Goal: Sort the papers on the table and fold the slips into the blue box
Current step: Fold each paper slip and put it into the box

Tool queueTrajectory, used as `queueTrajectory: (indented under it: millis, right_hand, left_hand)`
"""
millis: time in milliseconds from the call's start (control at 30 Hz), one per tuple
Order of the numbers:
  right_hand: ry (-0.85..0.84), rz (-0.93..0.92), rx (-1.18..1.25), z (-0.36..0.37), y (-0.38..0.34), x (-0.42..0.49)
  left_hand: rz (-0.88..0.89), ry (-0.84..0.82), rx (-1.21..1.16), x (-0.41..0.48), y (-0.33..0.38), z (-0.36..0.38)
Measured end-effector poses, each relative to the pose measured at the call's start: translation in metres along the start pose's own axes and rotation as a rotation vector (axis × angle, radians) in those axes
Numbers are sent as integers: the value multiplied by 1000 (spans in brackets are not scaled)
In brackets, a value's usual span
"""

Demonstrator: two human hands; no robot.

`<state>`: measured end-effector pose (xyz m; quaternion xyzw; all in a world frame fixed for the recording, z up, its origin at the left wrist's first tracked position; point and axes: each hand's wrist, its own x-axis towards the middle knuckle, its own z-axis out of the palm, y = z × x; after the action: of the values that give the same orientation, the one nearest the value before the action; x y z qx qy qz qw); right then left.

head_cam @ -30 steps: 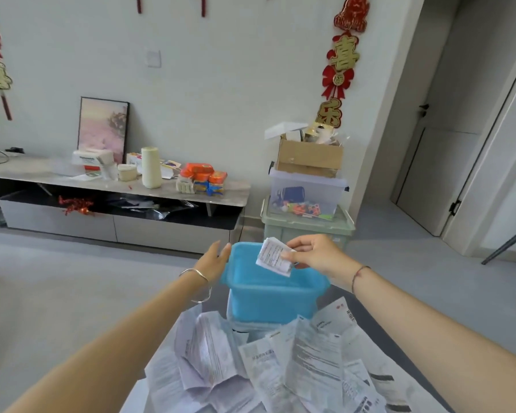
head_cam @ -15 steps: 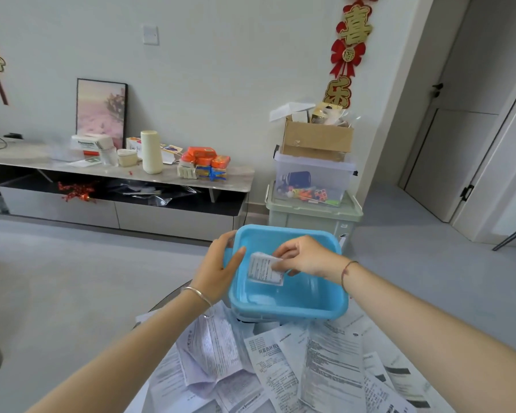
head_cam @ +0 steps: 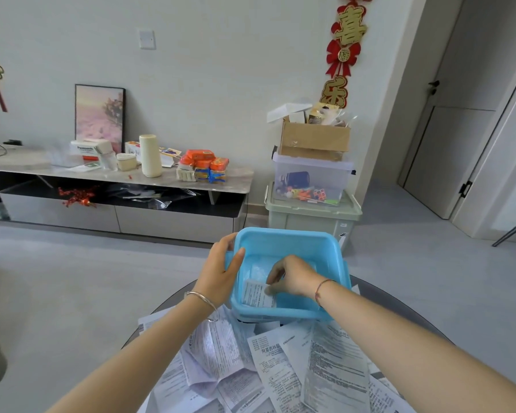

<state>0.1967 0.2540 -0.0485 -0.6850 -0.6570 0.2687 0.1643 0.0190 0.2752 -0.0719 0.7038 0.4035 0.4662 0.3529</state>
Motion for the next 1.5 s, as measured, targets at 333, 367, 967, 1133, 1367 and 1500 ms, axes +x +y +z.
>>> queueTrajectory:
  millis: [333, 367, 967, 1133, 1367, 1500]
  right_hand:
    - [-88, -43, 107, -24, 3, 3]
    - [-84, -50, 131, -28, 2, 3]
    - [542, -294, 435, -54, 22, -90]
    - [499, -65, 505, -25, 55, -144]
    - [223, 37, 123, 13, 84, -206]
    - [75, -58, -254, 17, 76, -226]
  left_hand:
    - [-201, -38, 76, 31, -1, -1]
    - [-225, -46, 99, 36, -1, -1]
    - [134, 101, 370, -3, 57, 0]
    - [185, -92, 308, -64, 86, 33]
    - [-36, -659, 723, -118, 79, 71]
    - [-33, -714, 816, -131, 74, 75]
